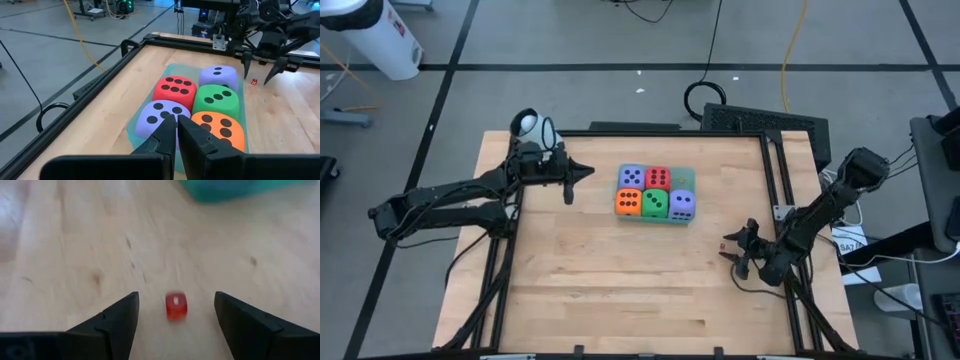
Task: Pick & Place Dice
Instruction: Put the small red die into the green bin
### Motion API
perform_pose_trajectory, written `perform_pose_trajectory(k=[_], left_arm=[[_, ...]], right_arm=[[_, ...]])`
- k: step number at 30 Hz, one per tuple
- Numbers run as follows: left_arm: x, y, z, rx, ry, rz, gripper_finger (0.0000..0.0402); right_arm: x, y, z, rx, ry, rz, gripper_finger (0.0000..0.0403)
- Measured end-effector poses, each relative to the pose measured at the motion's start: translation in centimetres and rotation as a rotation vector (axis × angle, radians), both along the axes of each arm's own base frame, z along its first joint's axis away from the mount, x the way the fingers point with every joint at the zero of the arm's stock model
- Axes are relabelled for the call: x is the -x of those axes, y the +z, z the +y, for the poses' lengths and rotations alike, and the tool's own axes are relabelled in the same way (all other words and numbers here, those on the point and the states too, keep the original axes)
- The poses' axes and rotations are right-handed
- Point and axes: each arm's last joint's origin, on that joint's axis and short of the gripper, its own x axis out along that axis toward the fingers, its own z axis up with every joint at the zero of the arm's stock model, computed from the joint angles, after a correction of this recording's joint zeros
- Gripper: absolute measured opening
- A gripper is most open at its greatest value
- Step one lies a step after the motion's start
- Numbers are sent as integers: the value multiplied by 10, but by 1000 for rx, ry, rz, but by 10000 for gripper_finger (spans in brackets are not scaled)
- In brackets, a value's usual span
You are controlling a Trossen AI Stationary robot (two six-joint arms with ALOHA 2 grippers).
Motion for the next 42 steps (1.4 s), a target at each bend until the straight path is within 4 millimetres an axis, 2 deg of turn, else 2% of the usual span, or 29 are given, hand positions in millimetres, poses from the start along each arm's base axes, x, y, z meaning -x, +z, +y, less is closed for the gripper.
perform_pose_trajectory(k=[9,20,30,36,42], left_arm=[[0,0,0,9,3,-2,26],[0,0,0,9,3,-2,26],[0,0,0,10,3,-2,26],[0,0,0,8,4,-7,26],[-1,4,0,-10,3,-36,26]], right_arm=[[0,-14,0,16,-51,38,235],[-1,-19,0,33,-57,46,127],[-3,-17,2,37,-57,4,48],[-16,-4,6,81,9,-83,42],[-45,32,-8,128,30,-241,51]])
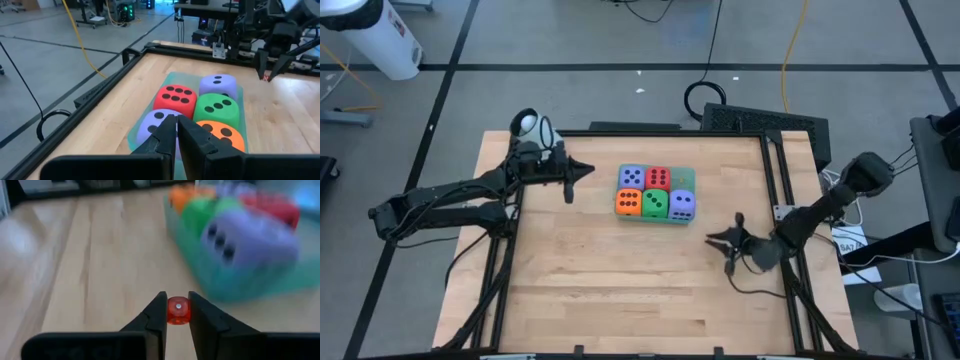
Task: Pick & Place Dice
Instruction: Put the small red die into the green bin
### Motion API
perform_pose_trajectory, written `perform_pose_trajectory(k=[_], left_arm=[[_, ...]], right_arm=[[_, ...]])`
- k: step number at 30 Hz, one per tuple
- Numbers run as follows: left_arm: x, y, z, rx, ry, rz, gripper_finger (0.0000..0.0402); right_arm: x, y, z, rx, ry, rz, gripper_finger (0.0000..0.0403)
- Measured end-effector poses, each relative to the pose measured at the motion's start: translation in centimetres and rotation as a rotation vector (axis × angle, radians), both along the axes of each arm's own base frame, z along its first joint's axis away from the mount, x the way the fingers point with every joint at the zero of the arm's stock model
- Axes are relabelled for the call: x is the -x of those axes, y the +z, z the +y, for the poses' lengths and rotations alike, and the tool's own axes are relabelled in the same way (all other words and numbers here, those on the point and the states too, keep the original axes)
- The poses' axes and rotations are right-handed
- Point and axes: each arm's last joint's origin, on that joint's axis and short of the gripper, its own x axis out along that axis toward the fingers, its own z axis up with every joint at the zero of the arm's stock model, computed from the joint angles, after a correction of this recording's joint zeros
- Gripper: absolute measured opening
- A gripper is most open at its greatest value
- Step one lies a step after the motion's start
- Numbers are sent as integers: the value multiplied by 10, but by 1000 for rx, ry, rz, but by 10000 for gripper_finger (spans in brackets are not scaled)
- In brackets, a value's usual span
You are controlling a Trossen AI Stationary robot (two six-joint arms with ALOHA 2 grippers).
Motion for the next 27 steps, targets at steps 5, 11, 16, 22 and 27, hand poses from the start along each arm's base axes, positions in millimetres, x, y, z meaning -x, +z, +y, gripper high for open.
perform_pose_trajectory(k=[5,11,16,22,27], left_arm=[[-1,3,0,-21,-1,-30,26],[-1,6,1,-32,0,-52,26],[-1,7,1,-37,0,-62,26],[-1,7,1,-36,0,-64,26],[-1,3,0,-11,0,-29,26]], right_arm=[[-19,36,-32,64,39,-164,45],[-28,60,-88,160,-58,-213,45],[-44,73,-143,67,-101,-74,45],[-58,54,-184,-73,-47,12,45],[-72,33,-191,-40,-12,22,60]])
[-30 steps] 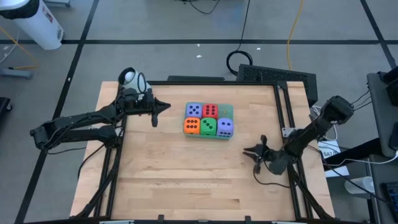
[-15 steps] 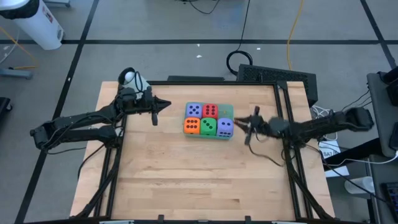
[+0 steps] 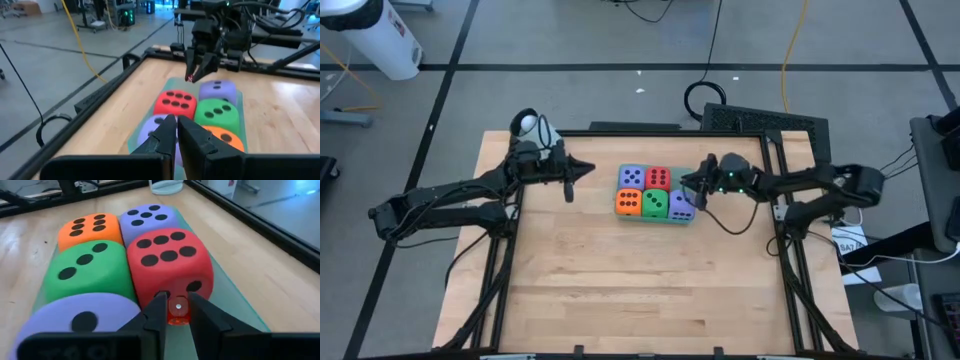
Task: Pick & Place Dice
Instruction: Put the small red die into the green bin
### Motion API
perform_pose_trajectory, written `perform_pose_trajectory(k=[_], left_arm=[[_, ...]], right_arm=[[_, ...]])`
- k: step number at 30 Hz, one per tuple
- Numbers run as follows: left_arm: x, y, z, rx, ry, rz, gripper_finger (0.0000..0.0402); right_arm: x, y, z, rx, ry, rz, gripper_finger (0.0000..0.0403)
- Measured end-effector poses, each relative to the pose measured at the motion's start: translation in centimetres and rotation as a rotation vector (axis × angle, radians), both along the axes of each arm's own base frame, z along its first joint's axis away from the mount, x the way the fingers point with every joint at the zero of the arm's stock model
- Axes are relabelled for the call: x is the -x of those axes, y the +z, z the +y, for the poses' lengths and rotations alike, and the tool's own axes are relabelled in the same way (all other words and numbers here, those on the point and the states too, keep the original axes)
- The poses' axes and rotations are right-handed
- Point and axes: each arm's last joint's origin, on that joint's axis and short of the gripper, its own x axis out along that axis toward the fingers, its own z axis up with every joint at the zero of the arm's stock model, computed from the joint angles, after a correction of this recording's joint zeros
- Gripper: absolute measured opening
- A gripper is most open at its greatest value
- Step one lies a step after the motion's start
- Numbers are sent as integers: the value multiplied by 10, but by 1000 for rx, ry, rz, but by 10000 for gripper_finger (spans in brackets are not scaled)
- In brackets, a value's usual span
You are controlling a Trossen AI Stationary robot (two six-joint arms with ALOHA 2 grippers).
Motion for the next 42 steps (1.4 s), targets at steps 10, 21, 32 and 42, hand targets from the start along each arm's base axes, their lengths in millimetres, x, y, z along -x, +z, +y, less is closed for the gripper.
perform_pose_trajectory(k=[10,21,32,42], left_arm=[[1,-4,0,21,0,41,26],[1,-4,0,-12,-8,49,26],[-1,-8,-6,24,-57,72,16],[-62,13,-8,16,-79,58,3]], right_arm=[[-5,-4,-3,159,5,14,226],[-4,-3,-4,146,-1,-3,268],[-4,-2,-4,193,132,-22,265],[-8,4,2,233,197,-88,275]])
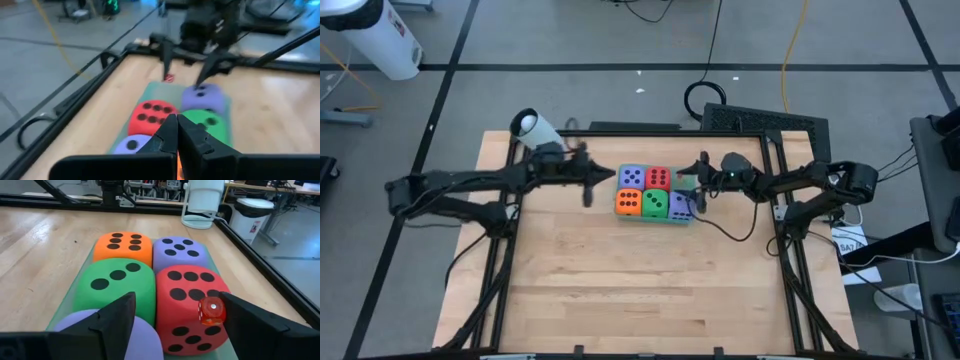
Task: Pick & Place Dice
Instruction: Put the small red die into the green bin
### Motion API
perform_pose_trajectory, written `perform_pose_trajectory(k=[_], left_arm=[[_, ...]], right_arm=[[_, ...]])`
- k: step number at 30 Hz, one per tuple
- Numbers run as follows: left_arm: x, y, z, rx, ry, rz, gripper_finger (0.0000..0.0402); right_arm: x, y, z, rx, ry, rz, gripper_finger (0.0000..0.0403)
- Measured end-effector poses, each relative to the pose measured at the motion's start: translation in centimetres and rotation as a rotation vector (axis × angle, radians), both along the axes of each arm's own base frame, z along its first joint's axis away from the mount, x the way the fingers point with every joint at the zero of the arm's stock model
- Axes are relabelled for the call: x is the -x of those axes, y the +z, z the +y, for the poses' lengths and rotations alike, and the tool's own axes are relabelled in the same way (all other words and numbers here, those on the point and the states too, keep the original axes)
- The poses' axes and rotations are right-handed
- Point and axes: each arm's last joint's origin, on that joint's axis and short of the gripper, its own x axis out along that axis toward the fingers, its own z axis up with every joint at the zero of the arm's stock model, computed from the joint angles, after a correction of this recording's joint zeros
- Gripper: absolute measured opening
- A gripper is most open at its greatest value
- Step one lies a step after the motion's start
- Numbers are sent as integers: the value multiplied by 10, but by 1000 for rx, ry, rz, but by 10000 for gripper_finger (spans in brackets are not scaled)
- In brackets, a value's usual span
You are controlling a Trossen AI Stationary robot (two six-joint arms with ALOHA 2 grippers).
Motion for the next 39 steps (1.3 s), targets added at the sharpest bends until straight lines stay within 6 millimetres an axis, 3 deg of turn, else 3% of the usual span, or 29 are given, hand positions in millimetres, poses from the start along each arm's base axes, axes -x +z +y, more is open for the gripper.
perform_pose_trajectory(k=[13,22,30,39], left_arm=[[-116,-18,36,-26,-94,138,2],[-176,-19,40,-116,-184,220,3],[-203,-21,41,-132,-262,224,3],[-203,-23,44,-172,-261,247,2]], right_arm=[[0,-1,1,-76,-11,2,277],[-2,-2,6,-98,2,11,277],[-3,-2,8,-139,-2,6,277],[-4,2,8,-145,0,-42,277]])
